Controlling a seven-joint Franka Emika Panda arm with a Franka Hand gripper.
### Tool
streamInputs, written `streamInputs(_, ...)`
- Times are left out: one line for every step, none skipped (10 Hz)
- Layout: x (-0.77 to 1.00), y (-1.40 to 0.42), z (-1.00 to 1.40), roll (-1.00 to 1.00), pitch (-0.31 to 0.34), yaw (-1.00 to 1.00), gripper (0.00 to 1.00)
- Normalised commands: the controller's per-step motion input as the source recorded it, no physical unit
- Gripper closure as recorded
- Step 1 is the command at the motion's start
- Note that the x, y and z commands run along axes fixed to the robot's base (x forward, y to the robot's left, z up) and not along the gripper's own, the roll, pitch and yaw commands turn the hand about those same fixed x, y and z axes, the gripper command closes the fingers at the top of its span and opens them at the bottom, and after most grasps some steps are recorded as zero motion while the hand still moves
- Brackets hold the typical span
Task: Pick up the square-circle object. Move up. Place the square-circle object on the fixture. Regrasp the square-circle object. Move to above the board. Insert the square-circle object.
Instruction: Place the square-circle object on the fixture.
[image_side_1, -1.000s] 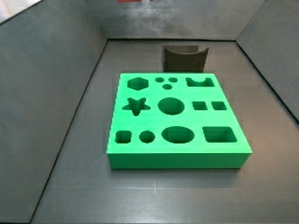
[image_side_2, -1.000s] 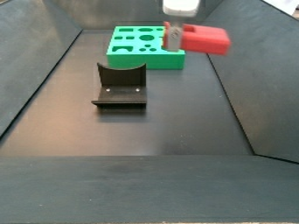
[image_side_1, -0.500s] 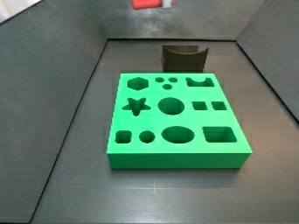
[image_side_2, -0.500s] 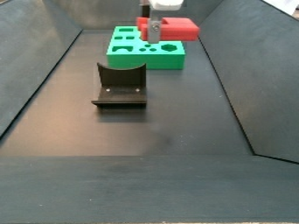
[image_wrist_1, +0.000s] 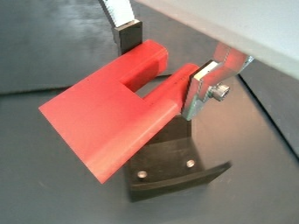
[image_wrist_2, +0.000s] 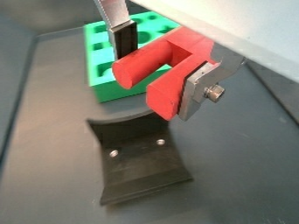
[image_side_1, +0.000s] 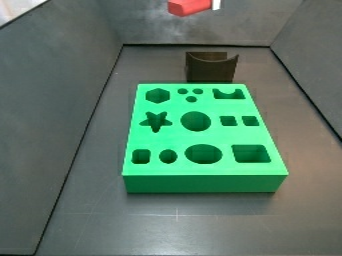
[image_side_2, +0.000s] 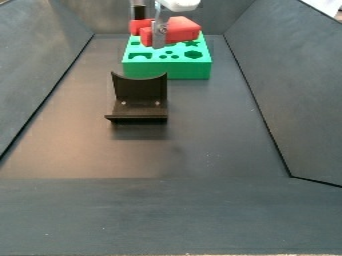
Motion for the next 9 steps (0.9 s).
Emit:
streamInputs(0.16, -0.01, -0.01, 0.03, 0.100, 1.00, 1.00)
streamInputs(0.07, -0.01, 0.00, 0.03, 0.112, 1.00, 1.00)
streamInputs(0.26, 0.20, 0.11, -0.51, 0.132, 1.00, 1.00)
streamInputs(0.25, 0.20, 0.10, -0.55, 0.145, 1.00, 1.00)
streamInputs(0.19, 0.15, 0.04, -0.60, 0.170, 1.00, 1.00)
streamInputs(0.13, 0.08, 0.02, -0.63, 0.208, 1.00, 1.00)
streamInputs(0.10, 0.05, 0.02, -0.65, 0.241, 1.00, 1.00)
streamInputs(0.09, 0.04, 0.01, -0.68, 0.283, 1.00, 1.00)
streamInputs(0.09, 0.04, 0.00, -0.72, 0.340, 1.00, 1.00)
